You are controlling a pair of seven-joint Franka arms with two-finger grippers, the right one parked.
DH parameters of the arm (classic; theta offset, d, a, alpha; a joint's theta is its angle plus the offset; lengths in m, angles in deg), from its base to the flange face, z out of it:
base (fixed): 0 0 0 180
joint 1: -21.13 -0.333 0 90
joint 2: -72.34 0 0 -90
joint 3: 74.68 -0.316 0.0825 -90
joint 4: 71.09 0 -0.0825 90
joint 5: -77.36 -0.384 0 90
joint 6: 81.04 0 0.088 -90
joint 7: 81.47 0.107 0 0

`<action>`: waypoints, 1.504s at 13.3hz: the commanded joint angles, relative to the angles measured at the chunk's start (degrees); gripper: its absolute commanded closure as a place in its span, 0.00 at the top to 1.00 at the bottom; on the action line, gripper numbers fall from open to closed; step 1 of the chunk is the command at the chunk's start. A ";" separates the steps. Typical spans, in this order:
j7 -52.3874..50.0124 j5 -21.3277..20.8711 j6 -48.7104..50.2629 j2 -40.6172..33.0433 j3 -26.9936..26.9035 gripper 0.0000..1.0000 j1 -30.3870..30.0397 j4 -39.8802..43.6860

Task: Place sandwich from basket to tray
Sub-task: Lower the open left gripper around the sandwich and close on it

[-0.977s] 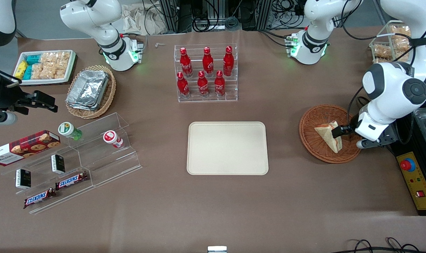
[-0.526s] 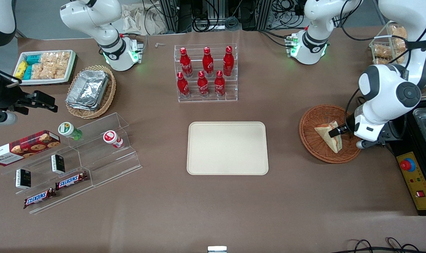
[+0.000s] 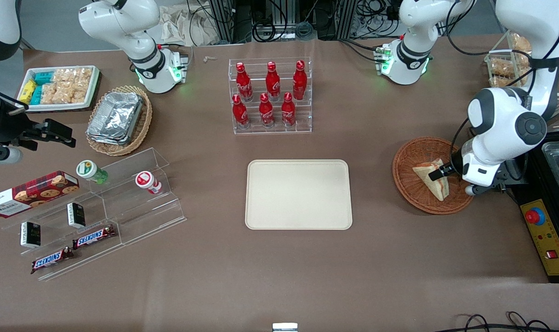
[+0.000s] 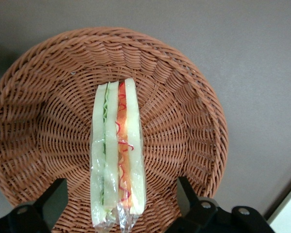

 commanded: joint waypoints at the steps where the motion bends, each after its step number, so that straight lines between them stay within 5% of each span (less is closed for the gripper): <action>1: -1.05 0.79 -5.25 -0.07 0.28 1.00 -0.44 -3.66; 11: -1.05 0.70 -17.41 3.27 0.19 0.95 -0.53 -9.30; 12: -0.87 0.70 -17.41 3.27 0.19 0.59 -0.53 -9.21; 13: -1.05 0.70 -17.32 3.27 0.19 0.07 -0.27 -9.21; 14: -1.66 0.70 -17.32 3.27 0.19 0.00 0.08 -9.21; 20: -1.84 0.61 -17.32 3.45 0.19 0.00 0.09 -9.21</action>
